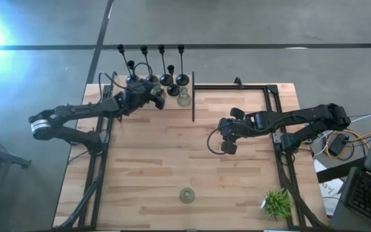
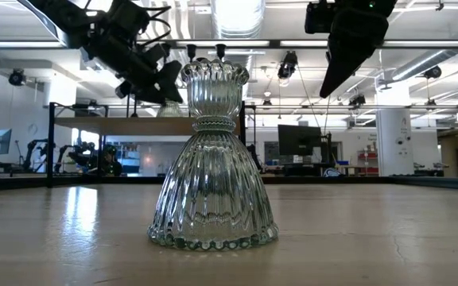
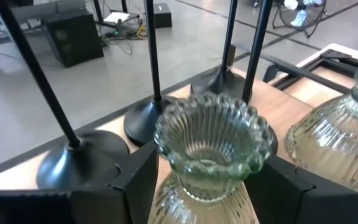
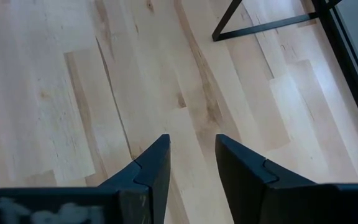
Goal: Pick & Place candle stick holders
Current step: Put the green candleholder on the shelf
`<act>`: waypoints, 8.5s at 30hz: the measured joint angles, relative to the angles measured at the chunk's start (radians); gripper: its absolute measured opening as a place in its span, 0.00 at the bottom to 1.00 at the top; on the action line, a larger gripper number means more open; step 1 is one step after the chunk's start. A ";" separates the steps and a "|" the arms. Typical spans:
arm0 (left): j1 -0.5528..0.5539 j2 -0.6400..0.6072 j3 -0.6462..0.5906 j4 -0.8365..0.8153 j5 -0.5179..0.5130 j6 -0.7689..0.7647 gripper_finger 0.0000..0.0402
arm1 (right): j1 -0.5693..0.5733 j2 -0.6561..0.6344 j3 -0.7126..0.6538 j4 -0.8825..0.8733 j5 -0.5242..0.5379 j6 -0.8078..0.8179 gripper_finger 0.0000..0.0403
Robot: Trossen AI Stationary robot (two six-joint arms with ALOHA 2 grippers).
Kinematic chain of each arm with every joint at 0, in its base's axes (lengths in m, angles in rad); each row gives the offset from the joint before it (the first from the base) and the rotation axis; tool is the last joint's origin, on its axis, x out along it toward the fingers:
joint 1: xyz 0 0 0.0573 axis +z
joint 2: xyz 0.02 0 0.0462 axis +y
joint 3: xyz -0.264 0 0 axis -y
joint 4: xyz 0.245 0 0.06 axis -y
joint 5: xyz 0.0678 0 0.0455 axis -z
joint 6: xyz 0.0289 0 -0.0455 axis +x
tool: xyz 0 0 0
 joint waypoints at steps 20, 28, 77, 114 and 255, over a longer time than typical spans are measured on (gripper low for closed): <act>-0.003 -0.197 0.000 -0.031 0.074 0.041 0.55 | 0.000 0.000 0.000 0.000 -0.002 0.000 0.30; -0.003 -0.331 0.001 -0.030 0.528 -0.042 0.55 | 0.000 0.000 0.000 0.002 -0.023 0.014 0.32; -0.906 0.195 -0.299 0.333 0.485 0.069 0.54 | 0.153 0.244 0.353 -0.025 -0.126 -0.003 0.25; -0.865 0.697 0.042 0.715 0.684 0.131 0.53 | 0.150 0.033 0.196 0.053 -0.101 -0.109 0.25; -0.481 -0.518 -0.234 -0.738 -0.976 -0.620 0.29 | 0.118 0.019 0.142 0.057 -0.101 -0.095 0.25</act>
